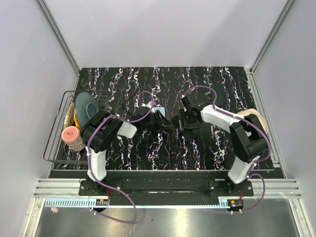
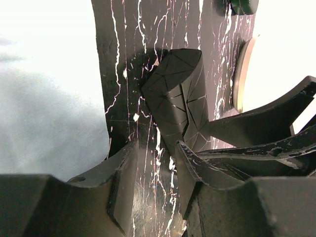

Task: Organize the sunglasses
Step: Pick up the sunglasses case from the center of the board.

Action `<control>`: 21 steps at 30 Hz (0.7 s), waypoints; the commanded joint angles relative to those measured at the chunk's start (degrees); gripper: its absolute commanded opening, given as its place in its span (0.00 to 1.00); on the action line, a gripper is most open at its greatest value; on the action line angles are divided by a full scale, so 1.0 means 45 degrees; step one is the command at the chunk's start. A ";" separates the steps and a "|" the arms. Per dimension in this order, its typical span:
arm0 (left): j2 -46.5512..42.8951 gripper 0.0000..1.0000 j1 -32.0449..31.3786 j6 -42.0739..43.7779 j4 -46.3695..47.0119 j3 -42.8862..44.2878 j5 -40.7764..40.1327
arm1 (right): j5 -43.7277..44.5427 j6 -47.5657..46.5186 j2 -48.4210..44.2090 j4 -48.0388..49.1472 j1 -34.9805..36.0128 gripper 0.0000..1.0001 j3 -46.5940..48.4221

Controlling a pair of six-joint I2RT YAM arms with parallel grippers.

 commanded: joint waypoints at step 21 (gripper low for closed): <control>0.1023 0.34 -0.0257 0.0163 -0.1454 0.2121 -0.0489 | -0.0305 0.0196 0.0335 0.0141 0.0414 0.73 0.0220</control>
